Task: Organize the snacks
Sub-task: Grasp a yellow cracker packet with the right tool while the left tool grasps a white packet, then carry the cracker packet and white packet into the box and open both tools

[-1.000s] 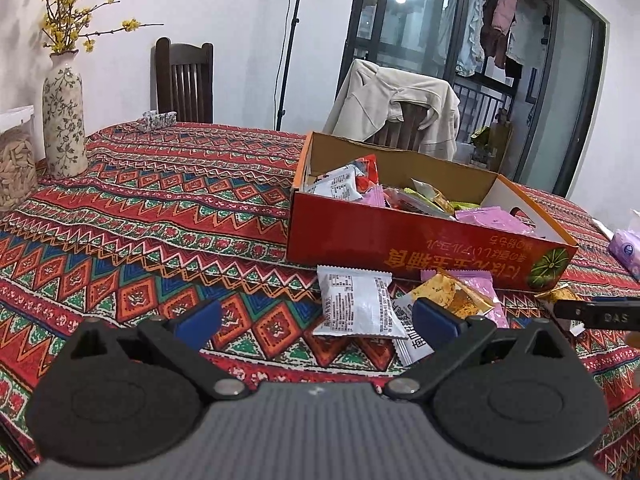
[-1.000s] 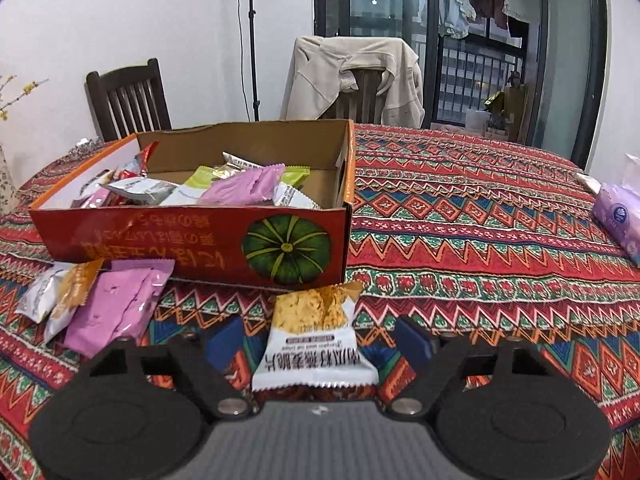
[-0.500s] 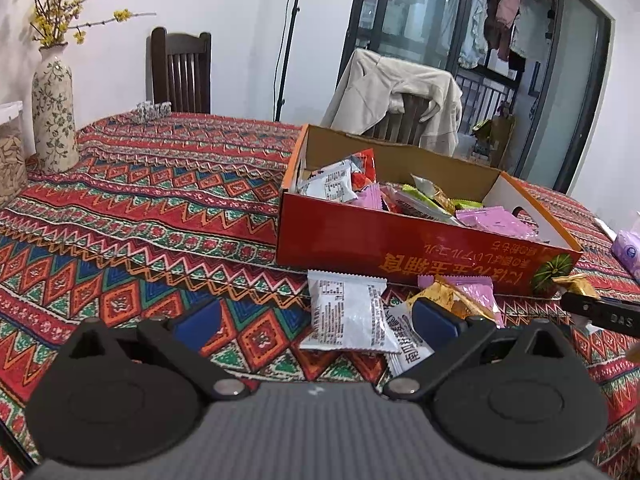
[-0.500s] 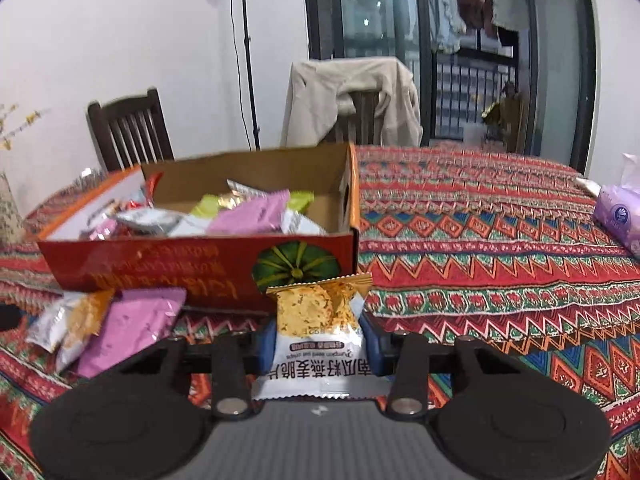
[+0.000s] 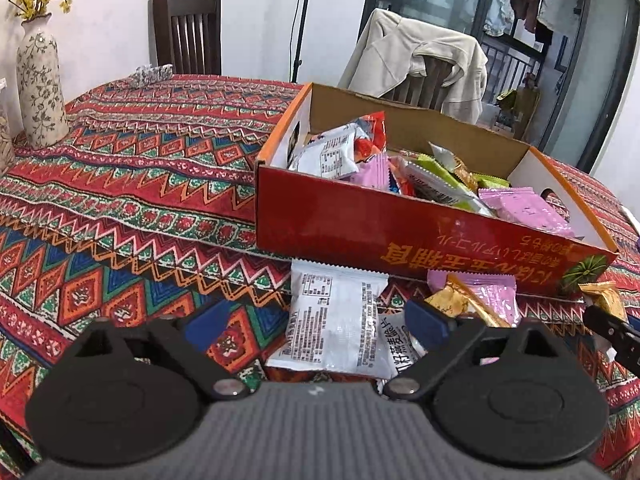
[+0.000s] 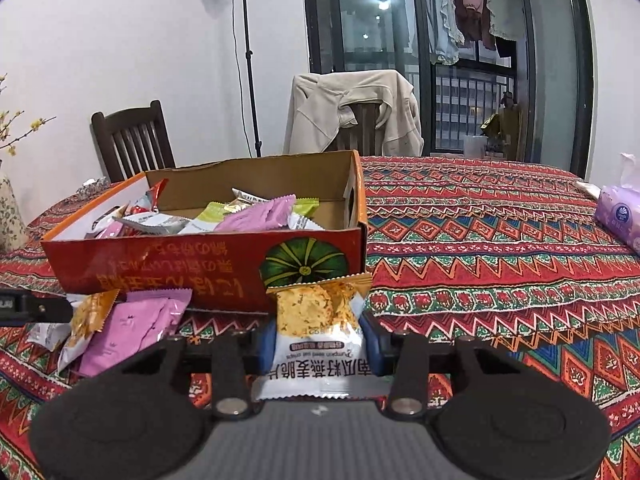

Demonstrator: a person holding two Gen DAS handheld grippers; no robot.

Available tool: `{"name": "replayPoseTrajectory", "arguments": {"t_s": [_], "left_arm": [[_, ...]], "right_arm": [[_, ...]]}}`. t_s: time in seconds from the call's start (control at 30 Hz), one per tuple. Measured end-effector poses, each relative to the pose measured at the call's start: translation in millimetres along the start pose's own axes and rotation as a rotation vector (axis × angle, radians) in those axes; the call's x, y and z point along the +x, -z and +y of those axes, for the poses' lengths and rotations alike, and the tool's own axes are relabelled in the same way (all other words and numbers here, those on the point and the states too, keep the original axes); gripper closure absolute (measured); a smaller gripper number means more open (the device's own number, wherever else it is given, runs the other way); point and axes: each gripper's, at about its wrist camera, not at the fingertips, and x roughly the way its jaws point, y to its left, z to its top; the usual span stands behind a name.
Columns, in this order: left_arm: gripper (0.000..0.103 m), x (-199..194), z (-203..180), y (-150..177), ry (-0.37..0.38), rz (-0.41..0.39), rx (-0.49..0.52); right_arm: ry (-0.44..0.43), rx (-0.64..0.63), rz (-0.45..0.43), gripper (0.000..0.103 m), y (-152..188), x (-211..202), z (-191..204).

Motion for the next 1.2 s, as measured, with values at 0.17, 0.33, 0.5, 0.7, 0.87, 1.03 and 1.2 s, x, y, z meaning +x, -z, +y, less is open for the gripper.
{"name": "replayPoseTrajectory", "arguments": {"t_s": [0.17, 0.33, 0.5, 0.7, 0.87, 1.03, 1.2], "left_arm": [[0.03, 4, 5, -1, 0.009, 0.021, -0.028], [0.052, 3, 1, 1, 0.03, 0.025, -0.002], [0.059, -8, 2, 5, 0.06, 0.012, 0.009], [0.06, -29, 2, 2, 0.082, -0.063, 0.032], [0.06, -45, 2, -5, 0.094, -0.119, 0.041], [0.06, -58, -5, -12, 0.109, -0.172, 0.069], [0.06, -69, -16, -20, 0.132, -0.226, 0.107]], "right_arm": [[-0.006, -0.001, -0.004, 0.061, 0, 1, 2], [-0.012, -0.005, -0.013, 0.061, 1, 1, 4], [-0.018, -0.005, -0.019, 0.061, 1, -1, 4], [-0.025, -0.011, -0.044, 0.061, 0, -8, 7], [-0.041, -0.015, -0.064, 0.061, 0, -18, 8], [-0.059, -0.019, -0.087, 0.061, -7, -25, 11], [-0.078, -0.032, -0.121, 0.061, -19, -29, 17]]}}
